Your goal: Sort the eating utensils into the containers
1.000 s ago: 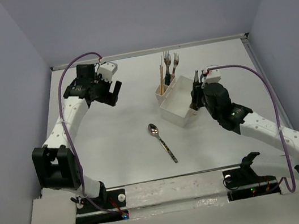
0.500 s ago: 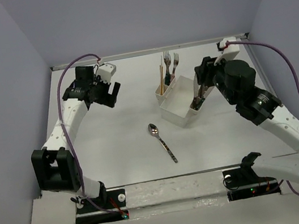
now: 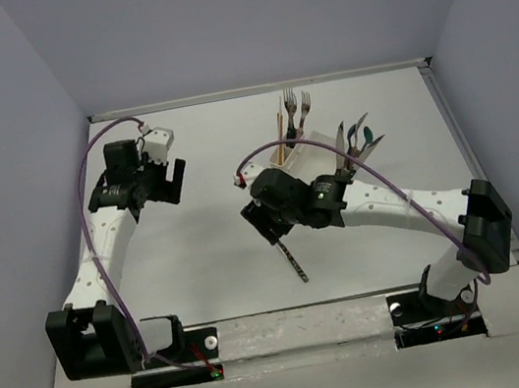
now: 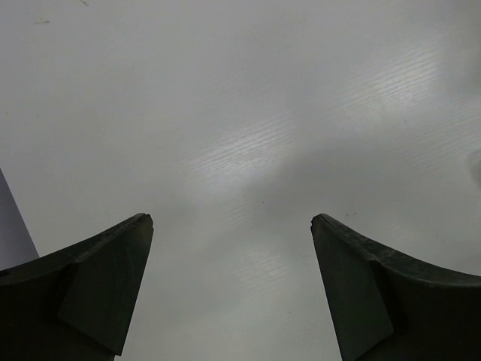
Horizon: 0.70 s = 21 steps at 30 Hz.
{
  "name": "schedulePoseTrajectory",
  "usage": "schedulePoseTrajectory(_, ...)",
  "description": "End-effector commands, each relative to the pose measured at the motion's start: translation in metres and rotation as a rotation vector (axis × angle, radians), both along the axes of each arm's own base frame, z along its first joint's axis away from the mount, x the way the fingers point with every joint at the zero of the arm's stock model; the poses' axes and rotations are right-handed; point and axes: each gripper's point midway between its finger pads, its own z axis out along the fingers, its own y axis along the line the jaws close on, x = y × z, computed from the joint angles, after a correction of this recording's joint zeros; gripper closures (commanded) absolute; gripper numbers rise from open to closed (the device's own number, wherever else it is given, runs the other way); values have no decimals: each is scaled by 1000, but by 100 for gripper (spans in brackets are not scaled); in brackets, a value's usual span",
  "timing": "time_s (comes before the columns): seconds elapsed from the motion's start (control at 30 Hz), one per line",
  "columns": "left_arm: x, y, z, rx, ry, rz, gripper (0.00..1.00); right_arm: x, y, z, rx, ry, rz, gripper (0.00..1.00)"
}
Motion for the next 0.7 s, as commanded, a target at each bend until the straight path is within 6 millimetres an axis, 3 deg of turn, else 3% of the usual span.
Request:
schedulePoseTrajectory(0.0, -5, 5, 7, -18, -53, 21, 1, -13, -11, -12, -16, 89, -11, 34)
schedulePoseTrajectory(0.17, -9, 8, 7, -37, -60, 31, 1, -26, -10, -71, -131, 235, -17, 31)
schedulePoseTrajectory(0.3, -11, 10, 8, -41, -66, 34, 1, -31, -12, -96, -200, 302, -46, 28)
schedulePoseTrajectory(0.4, -13, 9, 7, -48, -65, 31, 1, -33, -15, -130, -288, 353, -59, 28)
schedulePoseTrajectory(0.67, -14, 9, 7, -53, -69, 30, 1, -34, -15, -160, -346, 399, -83, 31)
